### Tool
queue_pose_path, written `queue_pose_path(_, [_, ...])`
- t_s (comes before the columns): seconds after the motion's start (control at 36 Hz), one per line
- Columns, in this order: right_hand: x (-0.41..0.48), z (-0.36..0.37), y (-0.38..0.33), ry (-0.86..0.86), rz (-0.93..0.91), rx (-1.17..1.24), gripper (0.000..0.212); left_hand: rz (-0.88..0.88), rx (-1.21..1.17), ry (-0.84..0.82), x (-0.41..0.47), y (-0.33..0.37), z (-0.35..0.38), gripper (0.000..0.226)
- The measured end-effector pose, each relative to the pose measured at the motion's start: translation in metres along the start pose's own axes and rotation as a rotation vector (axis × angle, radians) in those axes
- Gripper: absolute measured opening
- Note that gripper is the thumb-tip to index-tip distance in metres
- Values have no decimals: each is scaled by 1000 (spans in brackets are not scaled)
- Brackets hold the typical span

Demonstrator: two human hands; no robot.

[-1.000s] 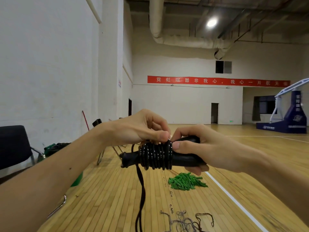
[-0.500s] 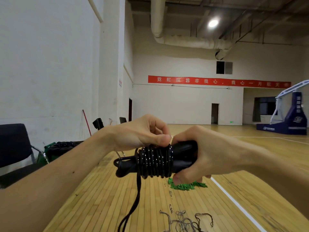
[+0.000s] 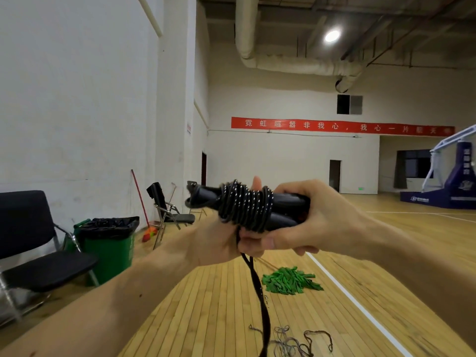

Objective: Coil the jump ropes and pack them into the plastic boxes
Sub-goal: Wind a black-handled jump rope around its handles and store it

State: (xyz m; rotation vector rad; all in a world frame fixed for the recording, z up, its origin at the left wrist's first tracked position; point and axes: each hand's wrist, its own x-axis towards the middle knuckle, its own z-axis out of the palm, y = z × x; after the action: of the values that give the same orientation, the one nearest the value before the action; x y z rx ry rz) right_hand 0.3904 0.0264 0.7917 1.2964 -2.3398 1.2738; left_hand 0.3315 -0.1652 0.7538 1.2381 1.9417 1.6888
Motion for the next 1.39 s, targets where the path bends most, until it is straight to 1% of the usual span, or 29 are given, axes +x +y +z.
queue_pose_path(0.03, [1, -1, 1, 20, 2, 14, 38, -13, -52, 9, 2, 2, 4, 64])
queue_pose_path(0.08, [3, -4, 4, 65, 10, 25, 41, -8, -126, 38, 3, 7, 11, 41])
queue_pose_path(0.11, [4, -5, 6, 88, 17, 24, 42, -28, -163, 61, 3, 7, 13, 36])
queue_pose_path(0.17, [6, -8, 11, 124, 35, 30, 43, -35, -230, 101, 4, 2, 14, 41])
queue_pose_path(0.28, [5, -13, 18, 155, 62, 46, 45, -90, -256, 114, 4, -3, 18, 53])
queue_pose_path(0.42, [5, -17, 27, 200, 94, 28, 48, -158, -358, 124, 0, -9, 19, 56])
queue_pose_path(0.5, [8, -19, 31, 257, 112, 23, 50, -208, -332, 147, 1, -10, 24, 53])
queue_pose_path(0.58, [11, -24, 38, 347, 117, 24, 35, -269, -214, 199, 2, -11, 31, 49])
queue_pose_path(0.64, [13, -26, 45, 384, 131, -1, 28, -270, -70, 239, 4, -11, 34, 45])
queue_pose_path(0.75, [13, -27, 64, 424, 185, -88, 27, -286, 320, 254, 4, -8, 39, 38])
queue_pose_path(0.81, [13, -29, 71, 441, 191, -175, 29, -275, 542, 241, 3, -7, 43, 31])
queue_pose_path(0.89, [14, -31, 80, 401, 232, -365, 30, -221, 919, 205, 2, -1, 43, 16])
queue_pose_path(0.94, [13, -32, 82, 327, 278, -421, 30, -227, 1075, 178, -1, 7, 40, 14])
queue_pose_path(1.0, [10, -34, 80, 224, 322, -437, 28, -234, 1190, 152, -2, 16, 34, 18])
queue_pose_path(1.14, [7, -33, 69, 60, 360, -483, 26, -140, 1301, 100, -2, 38, 23, 27])
queue_pose_path(1.22, [7, -29, 62, -28, 355, -506, 24, -114, 1337, 56, 0, 45, 19, 17])
queue_pose_path(1.33, [4, -21, 52, -117, 336, -577, 23, -57, 1356, 80, 3, 53, 11, 25])
queue_pose_path(1.39, [3, -18, 47, -134, 331, -623, 24, -23, 1344, 94, 5, 54, 5, 24])
